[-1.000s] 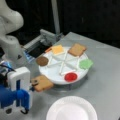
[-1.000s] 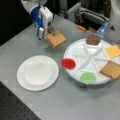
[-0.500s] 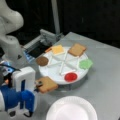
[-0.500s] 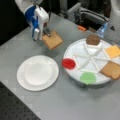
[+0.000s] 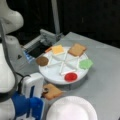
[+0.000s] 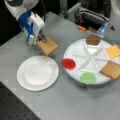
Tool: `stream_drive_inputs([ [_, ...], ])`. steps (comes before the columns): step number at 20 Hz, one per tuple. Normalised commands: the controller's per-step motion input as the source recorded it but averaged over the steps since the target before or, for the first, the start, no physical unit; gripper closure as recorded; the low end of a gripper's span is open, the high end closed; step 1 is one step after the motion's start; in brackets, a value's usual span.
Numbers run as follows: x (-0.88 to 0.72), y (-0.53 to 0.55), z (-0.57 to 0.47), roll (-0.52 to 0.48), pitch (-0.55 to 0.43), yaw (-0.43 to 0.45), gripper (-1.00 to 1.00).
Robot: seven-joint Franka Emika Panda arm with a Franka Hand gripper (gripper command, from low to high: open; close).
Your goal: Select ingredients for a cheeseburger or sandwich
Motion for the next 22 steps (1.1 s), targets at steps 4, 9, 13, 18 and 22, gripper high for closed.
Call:
stream_drive_inputs([
  [4, 0.49, -0.19, -0.1, -0.206, 0.172, 0.333, 1.0],
  [9, 0.5, -0.11, -0.19, -0.125, 0.185, 0.23, 1.0],
  [13, 0.54, -0.11, -0.22, -0.027, 0.192, 0.18, 1.0],
  [18, 0.61, -0.2, -0.22, -0.043, 0.125, 0.175, 1.0],
  [22, 0.54, -0.25, -0.15, -0.064, 0.105, 0.187, 1.0],
])
